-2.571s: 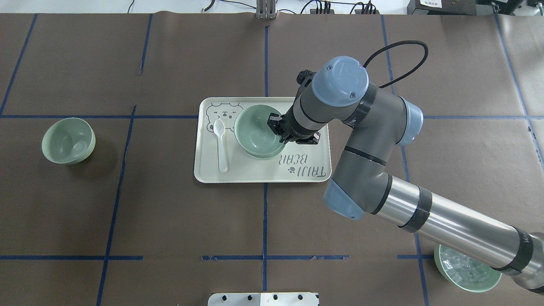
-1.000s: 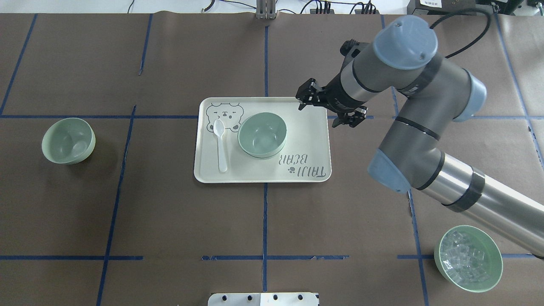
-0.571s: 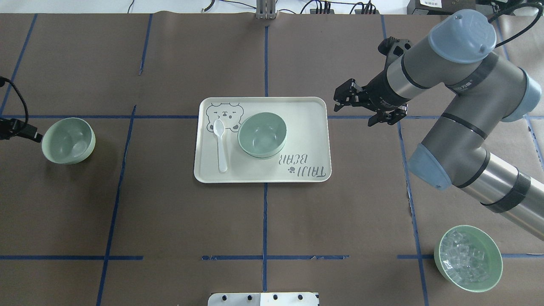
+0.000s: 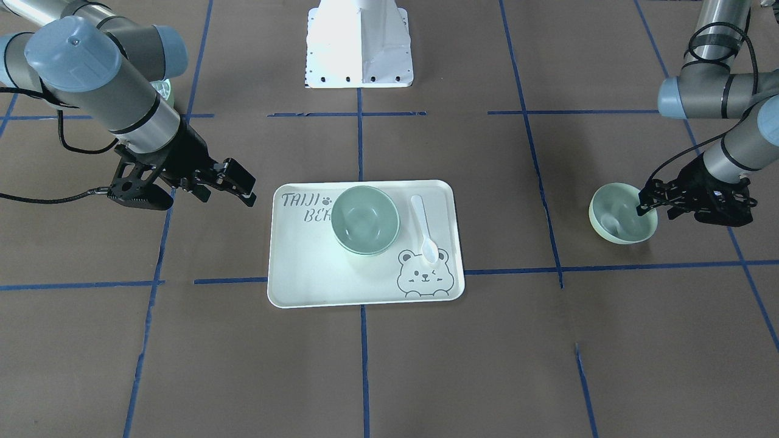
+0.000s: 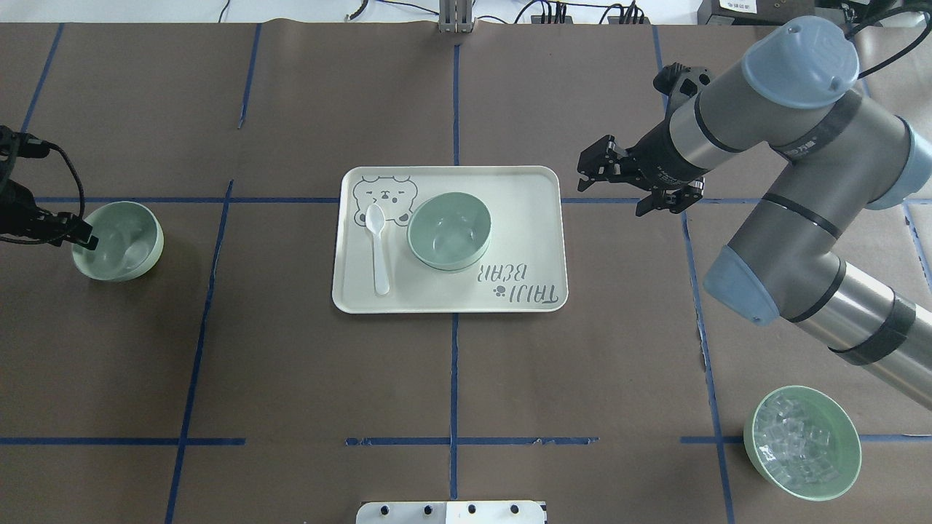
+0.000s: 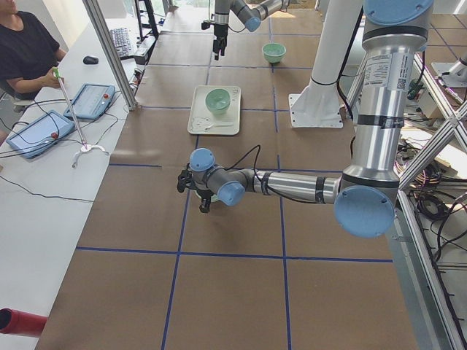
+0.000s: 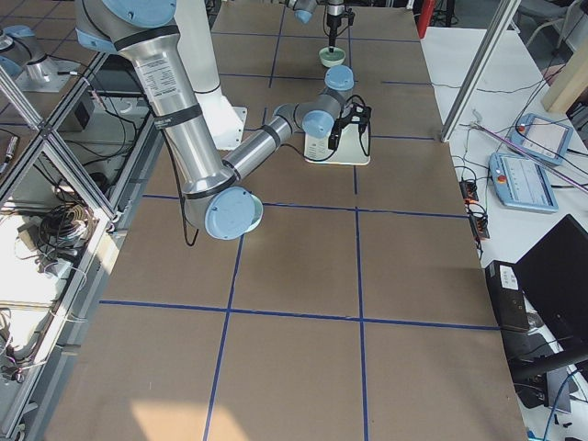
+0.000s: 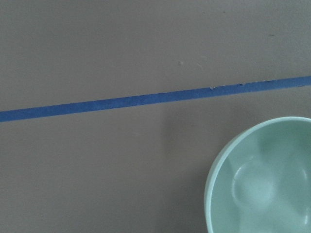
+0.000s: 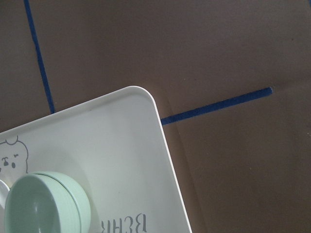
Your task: Stack green bowls together
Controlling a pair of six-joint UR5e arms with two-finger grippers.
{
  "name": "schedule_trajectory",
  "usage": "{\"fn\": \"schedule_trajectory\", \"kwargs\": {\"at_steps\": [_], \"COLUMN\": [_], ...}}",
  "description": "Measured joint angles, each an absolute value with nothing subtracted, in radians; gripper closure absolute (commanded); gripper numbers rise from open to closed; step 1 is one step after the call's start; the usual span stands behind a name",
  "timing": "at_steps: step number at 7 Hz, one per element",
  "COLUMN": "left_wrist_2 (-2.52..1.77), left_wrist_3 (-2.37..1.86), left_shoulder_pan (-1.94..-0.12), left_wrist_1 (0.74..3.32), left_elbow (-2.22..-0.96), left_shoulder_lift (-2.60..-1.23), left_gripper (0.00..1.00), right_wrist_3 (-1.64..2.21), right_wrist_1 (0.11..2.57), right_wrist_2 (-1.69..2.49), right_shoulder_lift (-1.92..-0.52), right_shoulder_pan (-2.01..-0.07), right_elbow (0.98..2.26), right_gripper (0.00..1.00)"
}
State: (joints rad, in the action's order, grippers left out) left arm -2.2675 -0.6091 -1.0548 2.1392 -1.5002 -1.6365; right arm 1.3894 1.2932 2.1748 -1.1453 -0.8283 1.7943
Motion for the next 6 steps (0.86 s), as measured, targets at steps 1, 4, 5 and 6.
{"fn": "schedule_trajectory", "kwargs": {"at_steps": [1, 4, 5, 6], "left_wrist_2": [-2.268, -2.303, -2.334, -2.342], "left_wrist_3": [-0.615, -0.808, -0.954, -1.120], "left_shoulder_pan": [-1.054, -1.052, -1.022, -0.939], "left_wrist_1": [2.137, 2.128, 2.123, 2.120], "left_elbow": [-1.499, -1.567, -1.585, -1.586], "left_shoulder_lift": [-1.639, -1.732, -1.827, -1.939], "left_gripper": [1.00, 1.00, 1.00, 1.00], "right_wrist_3": [1.390, 1.389, 1.382, 1.343], "right_wrist_1": [1.293, 1.295, 1.297, 1.298], "right_wrist_2": [2.175, 2.180, 2.188, 2.206], "right_shoulder_lift": [-1.145, -1.159, -1.191, -1.236], "right_shoulder_pan": [-0.828, -0.838, -0.859, -0.897], "right_elbow": [1.795, 1.814, 1.840, 1.859], "right_gripper": [0.00, 0.00, 0.00, 0.00]}}
